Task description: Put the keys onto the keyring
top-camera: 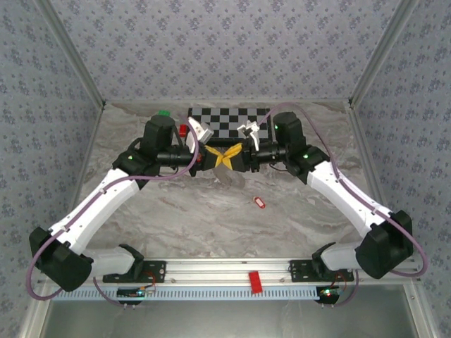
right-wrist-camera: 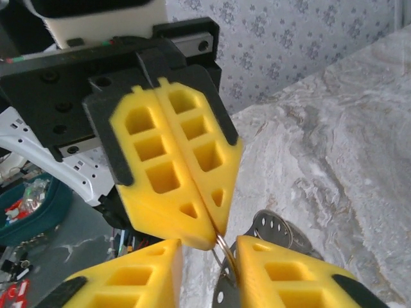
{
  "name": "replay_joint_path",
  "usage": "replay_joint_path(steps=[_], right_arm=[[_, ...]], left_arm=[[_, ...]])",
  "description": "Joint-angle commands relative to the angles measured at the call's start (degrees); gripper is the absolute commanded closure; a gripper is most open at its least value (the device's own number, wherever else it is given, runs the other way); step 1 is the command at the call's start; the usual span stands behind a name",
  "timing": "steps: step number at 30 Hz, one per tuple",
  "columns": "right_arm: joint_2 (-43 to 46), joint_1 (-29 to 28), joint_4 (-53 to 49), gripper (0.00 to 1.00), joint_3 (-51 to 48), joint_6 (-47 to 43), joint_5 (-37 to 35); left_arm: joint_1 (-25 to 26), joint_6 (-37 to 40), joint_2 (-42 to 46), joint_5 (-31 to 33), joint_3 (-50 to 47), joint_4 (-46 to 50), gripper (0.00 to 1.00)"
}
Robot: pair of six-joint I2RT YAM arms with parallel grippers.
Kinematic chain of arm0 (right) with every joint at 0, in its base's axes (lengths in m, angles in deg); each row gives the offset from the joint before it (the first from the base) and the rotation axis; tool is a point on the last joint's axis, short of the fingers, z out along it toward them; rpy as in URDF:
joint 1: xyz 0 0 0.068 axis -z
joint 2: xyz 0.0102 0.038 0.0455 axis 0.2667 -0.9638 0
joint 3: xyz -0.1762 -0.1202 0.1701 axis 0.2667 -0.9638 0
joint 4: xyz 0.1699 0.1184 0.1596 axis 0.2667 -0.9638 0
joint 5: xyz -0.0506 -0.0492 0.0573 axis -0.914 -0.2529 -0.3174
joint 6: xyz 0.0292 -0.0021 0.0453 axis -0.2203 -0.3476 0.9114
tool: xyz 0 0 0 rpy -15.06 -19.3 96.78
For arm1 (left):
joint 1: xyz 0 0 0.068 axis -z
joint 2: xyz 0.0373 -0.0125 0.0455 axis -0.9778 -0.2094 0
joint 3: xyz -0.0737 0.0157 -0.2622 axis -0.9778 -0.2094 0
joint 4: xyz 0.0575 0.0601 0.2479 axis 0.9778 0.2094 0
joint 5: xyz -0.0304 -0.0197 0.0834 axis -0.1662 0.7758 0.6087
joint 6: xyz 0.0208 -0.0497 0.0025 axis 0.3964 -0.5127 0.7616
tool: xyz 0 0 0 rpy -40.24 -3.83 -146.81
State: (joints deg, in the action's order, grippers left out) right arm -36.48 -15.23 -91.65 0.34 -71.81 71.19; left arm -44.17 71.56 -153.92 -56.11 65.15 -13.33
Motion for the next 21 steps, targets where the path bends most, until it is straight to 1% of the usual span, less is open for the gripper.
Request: replay_joint_path(steps=[1, 2, 4, 10, 12, 16, 17, 18, 19, 21], right_arm=[[-0.25, -0.35, -2.12, 0.78, 1.89, -1.66, 1.62], [-0.22, -0.31, -2.28, 0.80, 1.90, -1.75, 1.58], [-0.03, -0.31, -2.56, 0.87, 1.90, -1.98, 1.47], [0.90, 0.00, -2.47, 0.88, 1.38, -2.10, 0.74], [1.20, 0.06, -2.17, 0.91, 1.24, -2.02, 0.68], [1.60, 0.26, -0.40, 1.00, 0.19, -1.02, 0.48], [1.64, 0.29, 0.27, 1.00, -0.22, -0.45, 0.20], [1.76, 0.45, 1.09, 1.00, -0.62, 0.22, 0.05], [1.80, 0.68, 2.68, 1.00, -1.29, 1.29, 0.17], [2.06, 1.12, 6.59, 1.00, -2.96, 4.37, 0.48]], left_arm=[[-0.14, 0.60, 0.32, -1.75, 2.56, -1.17, 1.00], [-0.12, 0.64, 0.32, -1.78, 2.54, -1.06, 1.00], [-0.09, 0.69, 0.32, -1.74, 2.55, -0.95, 1.00], [-0.16, 0.93, -0.21, -1.74, 2.66, -0.50, 1.00], [-0.09, 1.04, -0.27, -1.85, 2.73, -0.36, 1.00], [-0.15, 0.80, -0.32, -1.66, 2.85, -0.42, 1.00], [-0.14, 0.56, -0.30, -1.65, 2.83, -0.63, 0.97], [-0.12, 0.22, -0.14, -1.65, 2.69, -1.05, 0.88], [-0.16, -0.61, 0.08, -1.37, 2.38, -1.88, 0.77], [-0.16, -2.78, 0.79, -0.04, 1.16, -4.66, 0.68]])
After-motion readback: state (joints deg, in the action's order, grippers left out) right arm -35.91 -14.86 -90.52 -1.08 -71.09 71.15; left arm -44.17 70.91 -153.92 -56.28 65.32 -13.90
